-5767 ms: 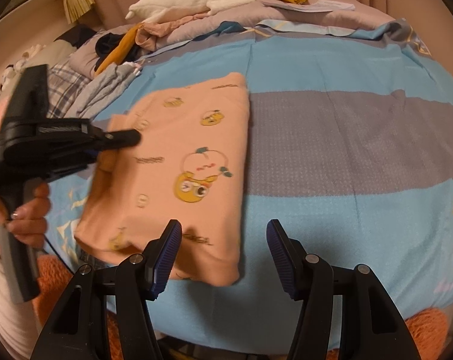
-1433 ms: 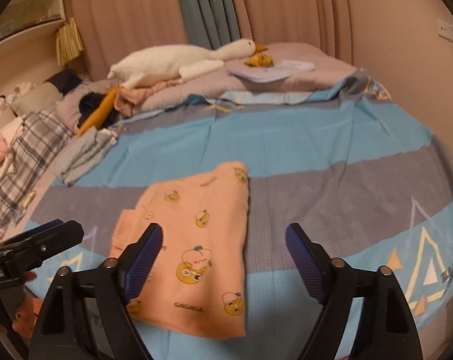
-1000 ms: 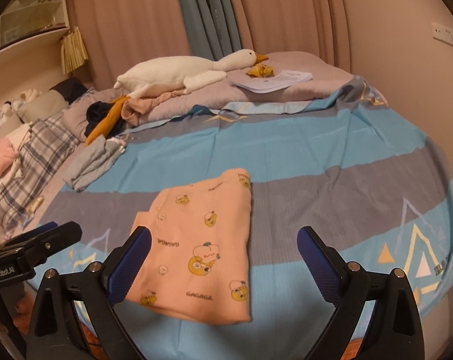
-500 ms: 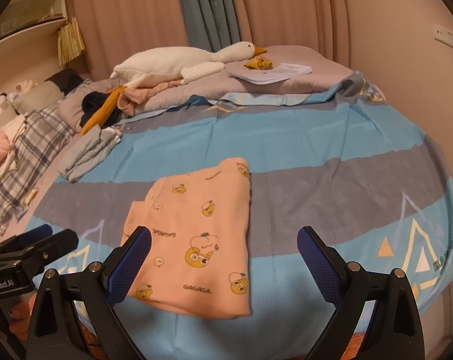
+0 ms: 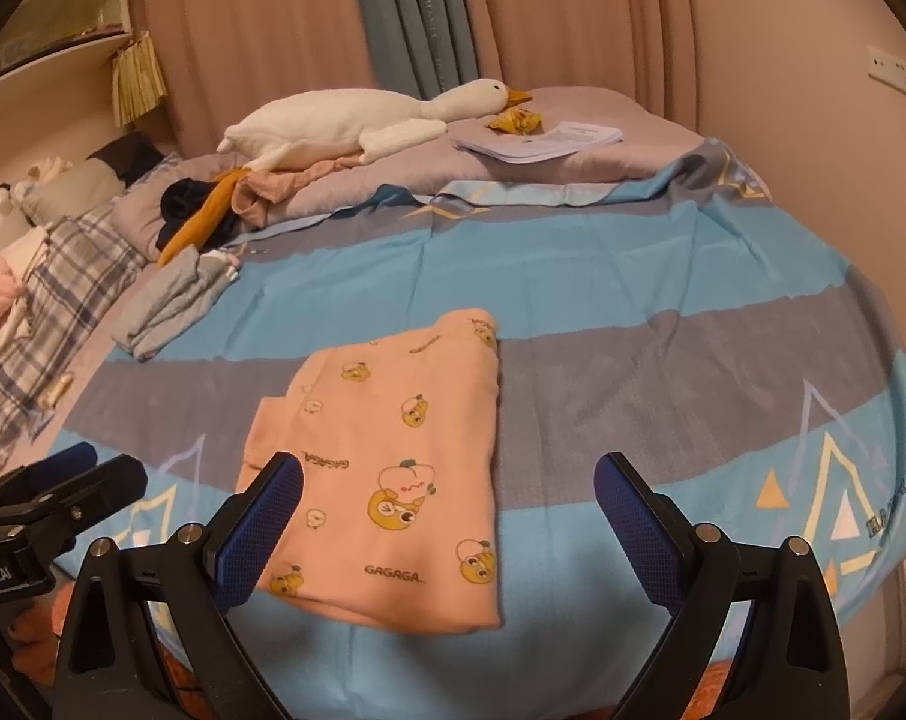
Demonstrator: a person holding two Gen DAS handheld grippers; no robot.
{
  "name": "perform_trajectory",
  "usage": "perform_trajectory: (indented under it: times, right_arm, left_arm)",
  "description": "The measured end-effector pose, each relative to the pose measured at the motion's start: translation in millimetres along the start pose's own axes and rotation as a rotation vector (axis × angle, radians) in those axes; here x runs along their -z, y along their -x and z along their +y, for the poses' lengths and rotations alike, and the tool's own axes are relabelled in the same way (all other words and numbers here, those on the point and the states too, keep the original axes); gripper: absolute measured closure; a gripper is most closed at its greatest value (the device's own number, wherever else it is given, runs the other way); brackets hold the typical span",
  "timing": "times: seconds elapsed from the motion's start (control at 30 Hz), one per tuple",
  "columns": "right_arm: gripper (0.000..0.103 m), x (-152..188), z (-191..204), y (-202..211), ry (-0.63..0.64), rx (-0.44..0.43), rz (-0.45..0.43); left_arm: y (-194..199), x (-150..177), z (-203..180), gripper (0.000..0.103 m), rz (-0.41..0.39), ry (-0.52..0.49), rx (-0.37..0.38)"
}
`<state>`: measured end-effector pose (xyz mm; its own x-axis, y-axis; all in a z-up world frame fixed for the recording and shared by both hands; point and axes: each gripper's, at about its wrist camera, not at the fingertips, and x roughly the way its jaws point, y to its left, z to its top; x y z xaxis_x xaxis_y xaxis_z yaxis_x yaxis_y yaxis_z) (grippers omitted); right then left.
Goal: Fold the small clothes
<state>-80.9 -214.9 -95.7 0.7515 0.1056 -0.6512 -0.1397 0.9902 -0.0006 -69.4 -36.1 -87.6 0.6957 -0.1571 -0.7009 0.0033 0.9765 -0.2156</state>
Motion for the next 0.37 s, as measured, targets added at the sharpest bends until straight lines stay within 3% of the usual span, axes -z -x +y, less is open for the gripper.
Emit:
perform_trajectory:
  times: [0.37]
  right_arm:
    - [0.006,0.5,-1.0,-1.4,-0.004,0.012,0.006]
  left_arm:
    - [1.1,-0.7,-2.8,0.0,0.006,0.01,0.018]
